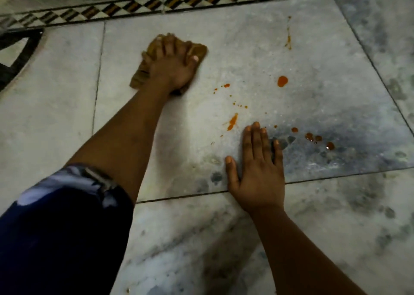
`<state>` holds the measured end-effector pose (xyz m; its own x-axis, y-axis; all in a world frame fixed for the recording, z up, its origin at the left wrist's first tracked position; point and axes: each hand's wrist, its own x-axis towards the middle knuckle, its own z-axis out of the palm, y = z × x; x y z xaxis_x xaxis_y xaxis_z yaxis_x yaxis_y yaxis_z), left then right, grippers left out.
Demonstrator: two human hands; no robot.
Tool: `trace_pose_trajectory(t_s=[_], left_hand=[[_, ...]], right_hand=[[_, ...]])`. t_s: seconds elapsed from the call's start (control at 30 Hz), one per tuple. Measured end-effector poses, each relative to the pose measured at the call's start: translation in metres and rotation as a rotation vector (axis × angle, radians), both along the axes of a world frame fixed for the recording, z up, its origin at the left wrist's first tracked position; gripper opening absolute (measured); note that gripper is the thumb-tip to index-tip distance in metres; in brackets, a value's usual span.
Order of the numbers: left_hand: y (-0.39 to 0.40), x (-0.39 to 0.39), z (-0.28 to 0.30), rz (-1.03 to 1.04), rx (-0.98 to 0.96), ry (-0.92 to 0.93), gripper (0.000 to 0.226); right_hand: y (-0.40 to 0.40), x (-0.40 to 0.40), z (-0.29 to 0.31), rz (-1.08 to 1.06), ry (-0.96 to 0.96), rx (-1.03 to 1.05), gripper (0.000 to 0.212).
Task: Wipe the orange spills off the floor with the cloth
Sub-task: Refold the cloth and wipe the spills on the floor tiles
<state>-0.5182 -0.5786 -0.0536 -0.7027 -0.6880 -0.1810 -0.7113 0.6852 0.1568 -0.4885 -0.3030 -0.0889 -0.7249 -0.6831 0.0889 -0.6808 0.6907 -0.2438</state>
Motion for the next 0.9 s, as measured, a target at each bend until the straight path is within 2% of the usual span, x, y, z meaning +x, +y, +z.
trace_pose_trajectory(t_s=[0.07, 0.17, 0.23, 0.3, 0.37, 0.43, 0.57, 0.7, 0.8, 0.9], left_hand=[[0.024, 0.009, -0.005, -0.112, -0.017, -0.007, 0.059], [0.061, 0.065, -0.009, -0.287, -0.075, 0.017, 0.062], [0.057, 0.097, -0.006, -0.234, -0.098, 0.022, 0.064], [0.031, 0.099, -0.004, -0.058, -0.086, 0.004, 0.058], [0.01, 0.071, 0.0, 0.124, -0.023, 0.016, 0.054], [0.007, 0.03, 0.003, 0.196, 0.024, 0.048, 0.053], [0.058, -0.031, -0.001, -0.001, 0.053, 0.066, 0.053], [0.096, 0.004, -0.01, -0.26, -0.049, 0.029, 0.052], [0.068, 0.032, -0.008, -0.225, -0.08, 0.004, 0.05], [0.046, 0.006, -0.002, -0.101, -0.009, -0.009, 0.051]], right_hand=[[0.0, -0.001, 0.0, 0.0, 0.011, 0.001, 0.071], [0.0, -0.001, 0.001, 0.009, 0.002, 0.019, 0.072], [0.0, -0.001, 0.001, 0.005, -0.003, 0.019, 0.072], [0.0, -0.001, 0.001, 0.004, -0.001, 0.015, 0.073], [0.0, -0.001, 0.0, 0.005, 0.001, 0.006, 0.072], [0.001, -0.001, 0.0, 0.005, 0.0, 0.001, 0.072], [0.0, -0.001, -0.002, 0.002, 0.002, -0.003, 0.071], [0.001, -0.002, 0.0, 0.015, -0.006, 0.003, 0.072], [0.001, -0.002, -0.001, 0.015, -0.022, -0.009, 0.073], [0.001, -0.002, -0.002, 0.011, -0.028, -0.03, 0.073]])
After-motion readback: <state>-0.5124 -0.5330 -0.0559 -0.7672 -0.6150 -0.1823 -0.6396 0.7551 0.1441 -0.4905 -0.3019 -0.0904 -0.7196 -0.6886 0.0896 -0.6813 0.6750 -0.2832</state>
